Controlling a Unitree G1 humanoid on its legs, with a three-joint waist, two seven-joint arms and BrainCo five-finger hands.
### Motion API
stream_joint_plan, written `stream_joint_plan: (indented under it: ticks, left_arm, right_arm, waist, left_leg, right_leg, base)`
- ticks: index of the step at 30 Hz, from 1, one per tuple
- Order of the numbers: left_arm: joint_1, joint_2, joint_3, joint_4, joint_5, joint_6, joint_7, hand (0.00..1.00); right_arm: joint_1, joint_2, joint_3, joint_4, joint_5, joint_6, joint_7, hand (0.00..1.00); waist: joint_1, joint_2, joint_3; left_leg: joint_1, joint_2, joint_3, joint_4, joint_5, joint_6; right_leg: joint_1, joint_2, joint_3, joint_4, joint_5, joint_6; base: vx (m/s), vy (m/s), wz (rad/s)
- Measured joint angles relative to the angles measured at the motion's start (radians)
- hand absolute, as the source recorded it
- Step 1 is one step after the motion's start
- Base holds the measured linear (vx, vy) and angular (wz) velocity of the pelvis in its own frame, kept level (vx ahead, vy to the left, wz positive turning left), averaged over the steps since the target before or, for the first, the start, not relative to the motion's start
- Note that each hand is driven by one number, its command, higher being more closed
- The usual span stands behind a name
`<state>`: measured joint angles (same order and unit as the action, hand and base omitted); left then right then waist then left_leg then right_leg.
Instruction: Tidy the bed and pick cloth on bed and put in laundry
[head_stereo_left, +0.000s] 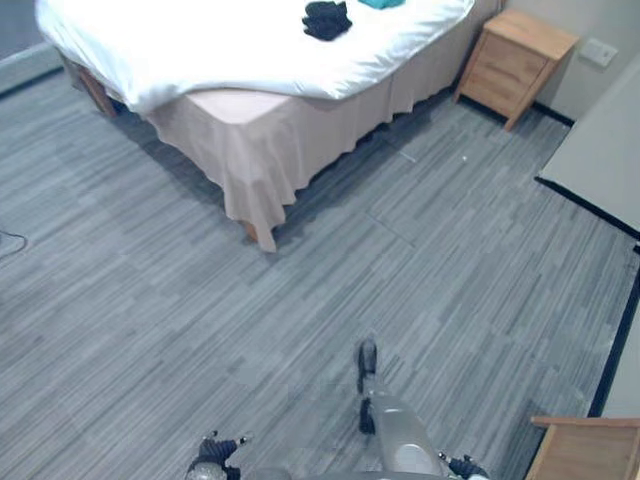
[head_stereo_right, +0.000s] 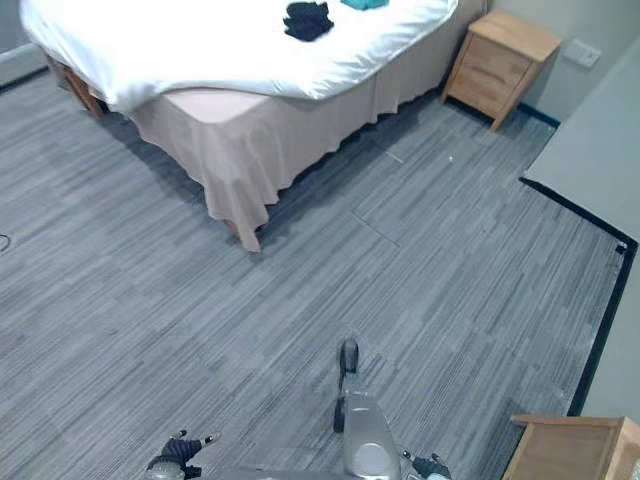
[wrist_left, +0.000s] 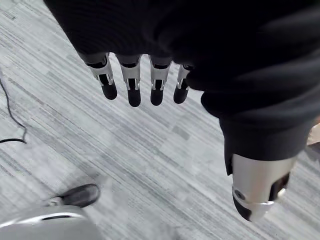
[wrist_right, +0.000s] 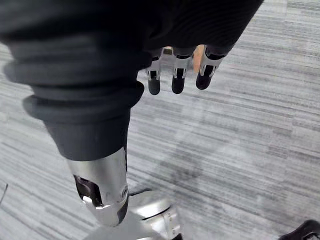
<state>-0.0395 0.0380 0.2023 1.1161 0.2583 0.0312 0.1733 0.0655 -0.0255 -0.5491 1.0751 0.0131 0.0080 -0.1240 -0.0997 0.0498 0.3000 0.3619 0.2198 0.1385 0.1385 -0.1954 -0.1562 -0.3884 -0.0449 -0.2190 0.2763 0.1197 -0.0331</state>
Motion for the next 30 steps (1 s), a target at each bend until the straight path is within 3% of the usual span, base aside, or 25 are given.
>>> stream_joint_plan:
  ticks: [3, 4, 6, 8, 9, 10, 12, 13, 14, 15, 16, 17, 18, 19, 20, 21, 22, 23, 24, 25, 26, 27, 28, 29, 30]
  left_arm:
    - [0.007, -0.034, 0.011, -0.043, -0.011, 0.001, -0.001, 0.00]
    - [0.014, -0.037, 0.015, -0.071, -0.014, -0.006, -0.001, 0.00]
    - [0.022, -0.029, 0.032, -0.130, -0.033, -0.017, 0.003, 0.00]
    - [0.019, -0.026, 0.033, -0.160, -0.055, -0.021, 0.003, 0.00]
    - [0.019, -0.026, 0.034, -0.173, -0.058, -0.022, 0.003, 0.00]
    - [0.019, -0.026, 0.041, -0.185, -0.070, -0.023, 0.004, 0.00]
    - [0.019, -0.026, 0.043, -0.195, -0.071, -0.026, 0.005, 0.00]
    - [0.019, -0.027, 0.042, -0.193, -0.070, -0.027, 0.006, 0.00]
    - [0.020, -0.028, 0.040, -0.189, -0.069, -0.028, 0.006, 0.00]
    - [0.019, -0.030, 0.041, -0.173, -0.068, -0.028, 0.005, 0.00]
    - [0.021, -0.029, 0.049, -0.164, -0.070, -0.029, 0.002, 0.00]
    - [0.020, -0.024, 0.058, -0.164, -0.069, -0.029, 0.002, 0.00]
    - [0.020, -0.023, 0.067, -0.158, -0.068, -0.029, 0.002, 0.00]
    - [0.020, -0.025, 0.064, -0.151, -0.068, -0.028, 0.002, 0.00]
    - [0.020, -0.024, 0.061, -0.146, -0.068, -0.028, 0.001, 0.00]
    - [0.019, -0.016, 0.036, -0.133, -0.068, -0.022, 0.002, 0.00]
    - [0.019, -0.014, 0.019, -0.117, -0.068, -0.013, 0.001, 0.00]
    - [0.020, -0.012, 0.017, -0.109, -0.067, -0.011, 0.002, 0.00]
    - [0.021, 0.000, 0.001, -0.102, -0.067, -0.003, 0.002, 0.00]
    - [0.024, 0.009, -0.003, -0.093, -0.067, 0.002, 0.002, 0.00]
    - [0.023, 0.012, -0.005, -0.094, -0.067, 0.002, 0.003, 0.00]
    - [0.024, 0.013, -0.015, -0.093, -0.067, 0.003, 0.002, 0.00]
    - [0.025, 0.013, -0.021, -0.092, -0.067, 0.003, 0.002, 0.00]
    - [0.027, 0.015, -0.043, -0.092, -0.067, 0.003, 0.002, 0.00]
    - [0.031, 0.019, -0.043, -0.090, -0.070, 0.002, 0.001, 0.00]
  right_arm:
    - [0.013, 0.006, -0.001, -0.001, 0.016, 0.004, -0.003, 0.00]
    - [0.010, 0.002, 0.009, -0.002, 0.017, 0.006, -0.004, 0.00]
    - [-0.003, -0.002, 0.059, -0.017, 0.018, 0.008, -0.007, 0.00]
    - [-0.024, -0.005, 0.087, -0.029, 0.018, 0.008, -0.008, 0.00]
    - [-0.036, -0.010, 0.100, -0.028, 0.018, 0.011, -0.008, 0.00]
    - [-0.063, -0.016, 0.097, -0.016, 0.018, 0.013, -0.007, 0.00]
    - [-0.094, -0.019, 0.096, -0.002, 0.016, 0.011, -0.007, 0.00]
    - [-0.098, -0.020, 0.095, -0.002, 0.016, 0.008, -0.007, 0.00]
    - [-0.094, -0.024, 0.099, -0.002, 0.015, 0.006, -0.007, 0.00]
    - [-0.080, -0.027, 0.108, -0.002, 0.013, 0.006, -0.007, 0.00]
    - [-0.072, -0.025, 0.115, -0.004, 0.013, 0.006, -0.007, 0.00]
    - [-0.069, -0.019, 0.116, -0.002, 0.011, 0.008, -0.007, 0.00]
    - [-0.066, -0.019, 0.121, 0.003, 0.005, 0.010, -0.002, 0.00]
    - [-0.065, -0.012, 0.120, 0.006, -0.013, 0.010, -0.002, 0.00]
    - [-0.062, -0.012, 0.117, 0.008, -0.022, 0.011, -0.002, 0.00]
    - [-0.054, -0.012, 0.117, 0.011, -0.025, 0.012, 0.002, 0.00]
    - [-0.048, -0.015, 0.120, 0.010, -0.026, 0.016, 0.005, 0.00]
    - [-0.047, -0.018, 0.122, 0.008, -0.025, 0.016, 0.008, 0.00]
    - [-0.039, -0.021, 0.126, -0.002, -0.025, 0.014, 0.012, 0.00]
    - [-0.038, -0.020, 0.127, -0.004, -0.025, 0.006, 0.013, 0.00]
    - [-0.040, -0.021, 0.128, -0.005, -0.025, 0.002, 0.014, 0.00]
    - [-0.039, -0.021, 0.127, -0.005, -0.024, 0.000, 0.015, 0.00]
    - [-0.038, -0.020, 0.127, -0.004, -0.023, 0.000, 0.015, 0.00]
    - [-0.035, -0.016, 0.126, 0.001, -0.022, 0.002, 0.015, 0.00]
    - [-0.025, -0.004, 0.122, 0.003, -0.019, 0.003, 0.015, 0.00]
  waist:
    - [0.003, 0.006, 0.007]
    - [0.007, 0.003, 0.015]
    - [0.038, -0.011, 0.030]
    - [0.059, -0.024, 0.037]
    - [0.065, -0.023, 0.037]
    - [0.073, -0.024, 0.039]
    - [0.088, -0.030, 0.042]
    - [0.087, -0.029, 0.041]
    - [0.085, -0.025, 0.039]
    - [0.087, -0.014, 0.028]
    - [0.093, -0.005, 0.014]
    - [0.092, -0.029, 0.013]
    - [0.087, -0.060, 0.001]
    - [0.085, -0.069, 0.001]
    - [0.084, -0.070, 0.000]
    - [0.078, -0.073, -0.001]
    - [0.068, -0.074, 0.000]
    - [0.063, -0.072, 0.001]
    - [0.061, -0.066, 0.001]
    - [0.062, -0.057, 0.000]
    - [0.061, -0.058, -0.001]
    - [0.059, -0.057, -0.003]
    - [0.059, -0.057, -0.008]
    - [0.057, -0.066, -0.018]
    - [0.061, -0.097, -0.035]
  left_leg:
    - [-0.250, 0.105, -0.032, 0.645, 0.193, 0.009]
    - [-0.300, 0.131, -0.024, 0.774, 0.187, 0.007]
    - [-0.428, 0.170, 0.038, 1.009, 0.132, 0.056]
    - [-0.509, 0.150, 0.089, 0.940, 0.066, 0.068]
    - [-0.546, 0.122, 0.099, 0.852, 0.037, 0.053]
    - [-0.574, 0.077, 0.117, 0.685, 0.016, 0.042]
    - [-0.579, 0.002, 0.185, 0.389, 0.026, 0.038]
    - [-0.574, -0.023, 0.262, 0.244, 0.050, 0.034]
    - [-0.568, -0.028, 0.383, 0.140, 0.088, 0.057]
    - [-0.557, -0.019, 0.580, 0.077, 0.139, 0.090]
    - [-0.539, -0.022, 0.668, 0.078, 0.208, 0.272]
    - [-0.533, -0.042, 0.670, 0.092, 0.187, 0.323]
    - [-0.516, -0.086, 0.643, 0.086, 0.154, 0.332]
    - [-0.485, -0.125, 0.599, 0.070, 0.133, 0.324]
    - [-0.469, -0.139, 0.563, 0.067, 0.119, 0.315]
    - [-0.433, -0.164, 0.488, 0.068, 0.092, 0.302]
    - [-0.375, -0.189, 0.417, 0.049, 0.085, 0.298]
    - [-0.340, -0.199, 0.380, 0.033, 0.085, 0.297]
    - [-0.274, -0.204, 0.321, 0.008, 0.085, 0.297]
    - [-0.237, -0.202, 0.272, -0.004, 0.087, 0.294]
    - [-0.223, -0.198, 0.247, -0.008, 0.087, 0.294]
    - [-0.206, -0.184, 0.195, -0.017, 0.090, 0.251]
    - [-0.205, -0.180, 0.167, -0.023, 0.088, 0.242]
    - [-0.204, -0.175, 0.131, -0.040, 0.084, 0.197]
    - [-0.198, -0.180, 0.104, -0.061, 0.069, 0.152]
  right_leg:
    - [0.166, 0.062, -0.017, -0.052, -0.094, -0.038]
    - [0.213, 0.082, -0.006, -0.071, -0.102, -0.043]
    - [0.368, 0.129, 0.046, -0.147, -0.139, -0.083]
    - [0.453, 0.129, 0.088, -0.188, -0.165, -0.090]
    - [0.484, 0.125, 0.103, -0.204, -0.175, -0.093]
    - [0.518, 0.111, 0.123, -0.209, -0.181, -0.070]
    - [0.570, 0.080, 0.143, -0.244, -0.206, -0.042]
    - [0.609, 0.070, 0.142, -0.275, -0.217, -0.027]
    - [0.646, 0.065, 0.135, -0.301, -0.235, -0.014]
    - [0.679, 0.071, 0.128, -0.304, -0.276, 0.002]
    - [0.715, 0.066, 0.111, -0.282, -0.325, 0.027]
    - [0.724, 0.048, 0.099, -0.254, -0.346, 0.050]
    - [0.679, 0.006, 0.062, -0.104, -0.383, 0.115]
    - [0.592, -0.031, 0.028, 0.147, -0.376, 0.167]
    - [0.532, -0.048, 0.028, 0.298, -0.337, 0.231]
    - [0.439, -0.080, 0.040, 0.562, -0.274, 0.303]
    - [0.382, -0.125, 0.023, 0.719, -0.288, 0.288]
    - [0.365, -0.149, 0.003, 0.753, -0.302, 0.268]
    - [0.340, -0.188, -0.031, 0.741, -0.338, 0.197]
    - [0.297, -0.197, -0.025, 0.660, -0.356, 0.173]
    - [0.281, -0.197, -0.013, 0.599, -0.361, 0.169]
    - [0.257, -0.175, 0.049, 0.422, -0.362, 0.178]
    - [0.254, -0.160, 0.094, 0.322, -0.357, 0.184]
    - [0.241, -0.139, 0.200, 0.121, -0.319, 0.195]
    - [0.242, -0.125, 0.307, -0.064, -0.197, 0.216]
  base:
    - [0.55, -0.360, -0.03]
    - [0.58, -0.270, -0.39]
    - [0.57, -0.221, -0.68]
    - [0.44, -0.108, -0.55]
    - [0.58, -0.062, -0.57]
    - [0.48, 0.003, -0.49]
    - [0.48, 0.080, -0.46]
    - [0.48, 0.118, -0.16]
    - [0.53, 0.155, 0.13]
    - [0.62, 0.207, 0.27]
    - [0.78, 0.270, 0.34]
    - [0.81, 0.285, 0.56]
    - [0.80, 0.314, 0.82]
    - [0.65, 0.280, 0.95]
    - [0.64, 0.275, 1.32]
    - [0.63, 0.195, 1.71]
    - [0.63, 0.144, 1.76]
    - [0.60, 0.057, 1.78]
    - [0.56, -0.043, 1.64]
    - [0.52, -0.100, 1.63]
    - [0.58, -0.258, 1.65]
    - [0.38, -0.207, 1.41]
    - [0.44, -0.299, 1.92]
    - [0.39, -0.371, 2.02]
    - [0.47, -0.458, 1.94]
